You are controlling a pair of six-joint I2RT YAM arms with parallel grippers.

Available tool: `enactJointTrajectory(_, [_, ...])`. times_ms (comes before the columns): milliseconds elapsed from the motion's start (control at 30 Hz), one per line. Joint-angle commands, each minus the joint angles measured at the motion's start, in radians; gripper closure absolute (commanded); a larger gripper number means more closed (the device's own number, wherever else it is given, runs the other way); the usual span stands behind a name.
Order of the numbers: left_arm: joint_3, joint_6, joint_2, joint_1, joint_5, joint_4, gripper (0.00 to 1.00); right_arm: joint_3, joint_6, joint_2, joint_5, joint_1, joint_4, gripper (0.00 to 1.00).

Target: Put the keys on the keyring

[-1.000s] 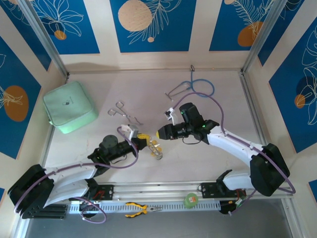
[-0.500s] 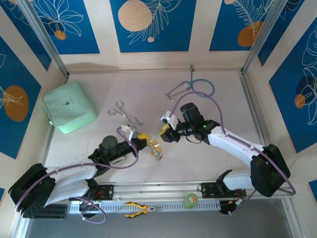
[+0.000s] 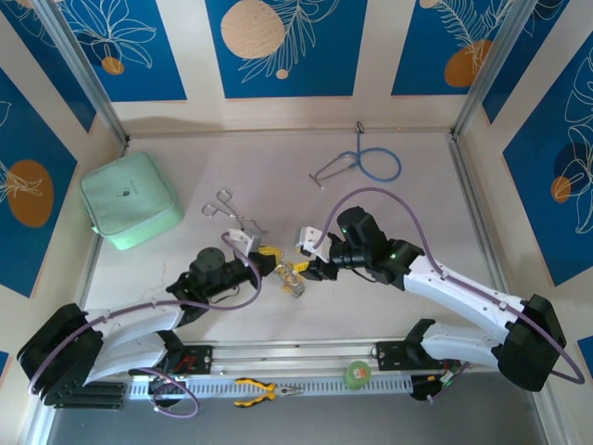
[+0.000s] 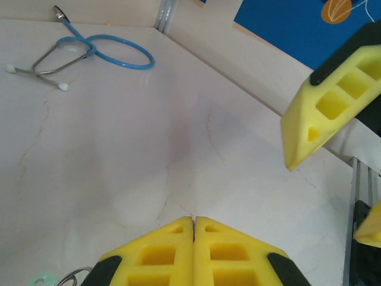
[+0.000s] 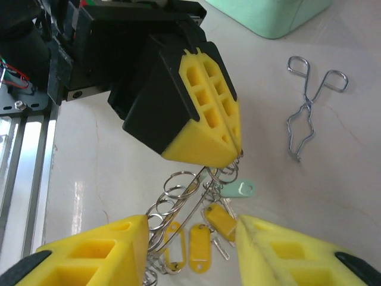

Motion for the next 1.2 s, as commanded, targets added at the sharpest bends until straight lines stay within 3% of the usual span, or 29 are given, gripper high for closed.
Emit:
enactJointTrajectory(0, [0.020,-0.056,-0.034,0.002,-0.047,-0.083,1.00,0.012,0.204,-0.009,0.040,0.022,-0.059,0.55])
enactJointTrajectory(233, [0.015,-0.075,-0.045,0.003,-0.061,-0.096,1.00,-0.033,0.470,0.032,0.146,0.099,-0.044,0.45])
enactJointTrajectory(567, [0.031,-0.062,-0.042,0.002,-0.076,-0.112,1.00,-0.056,0.508,0.165,0.111,0.119,0.089,0.45])
enactJointTrajectory(667, [0.035,-0.061,-0.040,0.003,-0.093,-0.120,1.00,-0.054,0.508,0.198,0.113,0.118,0.120,0.54])
enactJointTrajectory(800, [0.048,-0.060,-0.047,0.003,-0.158,-0.158,1.00,-0.060,0.487,0.216,0.115,0.107,0.147,0.86])
enactJointTrajectory(900, [0.064,-0.043,-0.081,0.003,-0.261,-0.223,0.77,-0.050,0.466,0.207,0.076,0.085,0.138,1.00])
enactJointTrajectory(1033, [0.089,0.037,-0.171,0.003,-0.443,-0.342,0.37,-0.010,0.447,0.200,-0.002,0.039,0.081,1.00])
enactJointTrajectory(1100, [0.099,0.116,-0.222,0.003,-0.490,-0.389,0.29,0.010,0.441,0.198,-0.047,0.015,0.054,1.00])
enactJointTrajectory(1167, [0.108,0.220,-0.272,0.002,-0.509,-0.434,0.27,0.027,0.438,0.192,-0.083,-0.007,0.028,1.00])
